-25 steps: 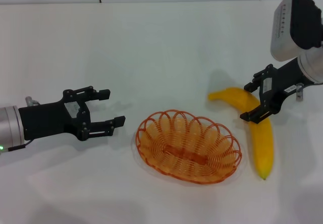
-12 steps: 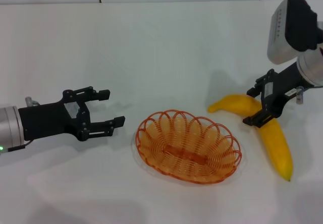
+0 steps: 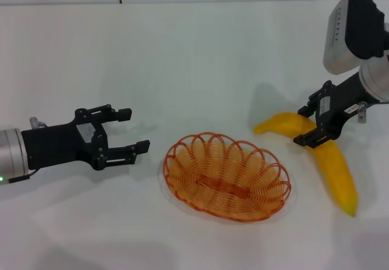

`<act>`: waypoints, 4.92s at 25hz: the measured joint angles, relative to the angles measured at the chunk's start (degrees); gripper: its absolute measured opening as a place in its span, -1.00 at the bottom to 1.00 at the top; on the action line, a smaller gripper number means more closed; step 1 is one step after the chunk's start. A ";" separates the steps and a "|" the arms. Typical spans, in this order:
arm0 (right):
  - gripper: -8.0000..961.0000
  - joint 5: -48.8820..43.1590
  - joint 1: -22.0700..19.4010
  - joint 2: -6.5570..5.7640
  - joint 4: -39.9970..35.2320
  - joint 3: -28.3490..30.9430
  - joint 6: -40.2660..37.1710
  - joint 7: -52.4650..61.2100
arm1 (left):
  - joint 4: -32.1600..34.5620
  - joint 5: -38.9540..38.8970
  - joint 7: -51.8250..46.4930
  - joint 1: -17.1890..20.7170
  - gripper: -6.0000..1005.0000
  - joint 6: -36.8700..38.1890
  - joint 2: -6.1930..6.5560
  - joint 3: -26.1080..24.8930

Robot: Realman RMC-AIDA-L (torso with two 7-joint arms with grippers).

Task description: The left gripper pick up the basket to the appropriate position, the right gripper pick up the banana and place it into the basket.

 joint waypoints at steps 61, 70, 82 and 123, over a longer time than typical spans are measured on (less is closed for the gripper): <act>0.03 19.37 -2.31 0.57 -35.64 -14.83 -19.89 13.69 | 6.33 3.65 0.26 6.25 0.63 9.94 0.91 -3.69; 0.03 22.30 -1.83 0.63 -28.83 -24.52 -7.34 15.19 | 5.99 3.69 0.37 5.50 0.63 9.61 0.57 -3.70; 0.03 22.15 0.81 0.64 -16.73 -27.45 -0.18 14.22 | 5.89 3.69 0.30 5.15 0.63 9.58 0.48 -3.69; 0.47 25.18 -7.74 0.24 -28.39 -16.53 -11.95 4.77 | 5.80 3.68 0.72 5.45 0.63 8.79 0.45 -4.53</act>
